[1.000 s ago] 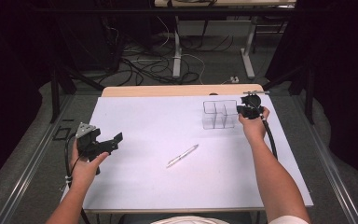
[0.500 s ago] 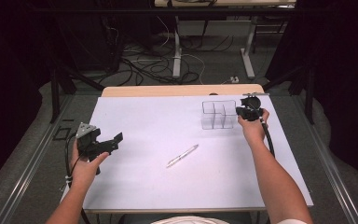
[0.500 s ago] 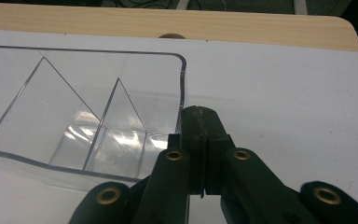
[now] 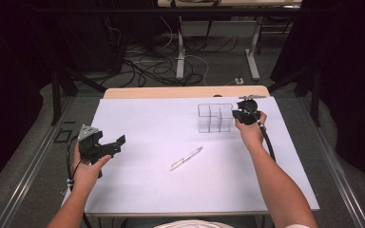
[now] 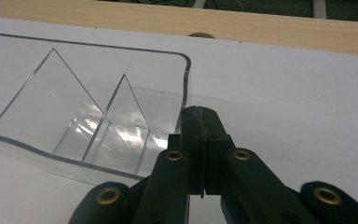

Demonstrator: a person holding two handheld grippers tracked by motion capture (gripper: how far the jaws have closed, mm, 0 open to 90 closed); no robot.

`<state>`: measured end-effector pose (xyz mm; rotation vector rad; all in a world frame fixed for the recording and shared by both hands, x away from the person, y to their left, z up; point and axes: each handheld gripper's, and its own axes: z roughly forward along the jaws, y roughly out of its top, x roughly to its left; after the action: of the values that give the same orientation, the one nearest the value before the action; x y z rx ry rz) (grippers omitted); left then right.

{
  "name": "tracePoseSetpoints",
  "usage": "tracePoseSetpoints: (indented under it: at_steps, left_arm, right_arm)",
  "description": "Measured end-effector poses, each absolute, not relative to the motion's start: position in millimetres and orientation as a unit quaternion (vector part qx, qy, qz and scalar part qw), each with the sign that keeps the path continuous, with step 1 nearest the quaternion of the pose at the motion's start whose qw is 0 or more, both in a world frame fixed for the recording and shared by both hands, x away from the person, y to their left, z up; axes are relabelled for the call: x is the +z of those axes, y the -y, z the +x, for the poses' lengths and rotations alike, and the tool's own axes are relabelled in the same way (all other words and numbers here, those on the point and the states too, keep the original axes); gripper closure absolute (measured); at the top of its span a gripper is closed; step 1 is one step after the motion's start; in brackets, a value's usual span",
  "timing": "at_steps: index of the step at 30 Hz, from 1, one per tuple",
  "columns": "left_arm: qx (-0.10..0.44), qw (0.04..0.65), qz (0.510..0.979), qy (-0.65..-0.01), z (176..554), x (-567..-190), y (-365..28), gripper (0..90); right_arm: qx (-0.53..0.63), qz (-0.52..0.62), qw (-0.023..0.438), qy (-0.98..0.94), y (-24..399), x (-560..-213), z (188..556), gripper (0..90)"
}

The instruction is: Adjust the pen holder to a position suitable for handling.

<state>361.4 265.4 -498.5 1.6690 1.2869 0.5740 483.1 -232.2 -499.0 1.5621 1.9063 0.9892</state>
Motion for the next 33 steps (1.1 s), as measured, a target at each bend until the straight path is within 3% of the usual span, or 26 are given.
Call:
tracePoseSetpoints:
  at_steps: [20,33]
  left_arm:
    - [0.232,0.462,0.679,-0.522,361.5,-498.6,-265.4,2.7]
    - [0.23,0.462,0.679,-0.522,361.6,-498.7,-265.4,2.8]
  right_arm:
    - [0.373,0.542,0.214,-0.722,168.9,-499.5,484.7,90.0]
    - [0.384,0.542,0.206,-0.718,154.7,-501.1,488.5,90.0]
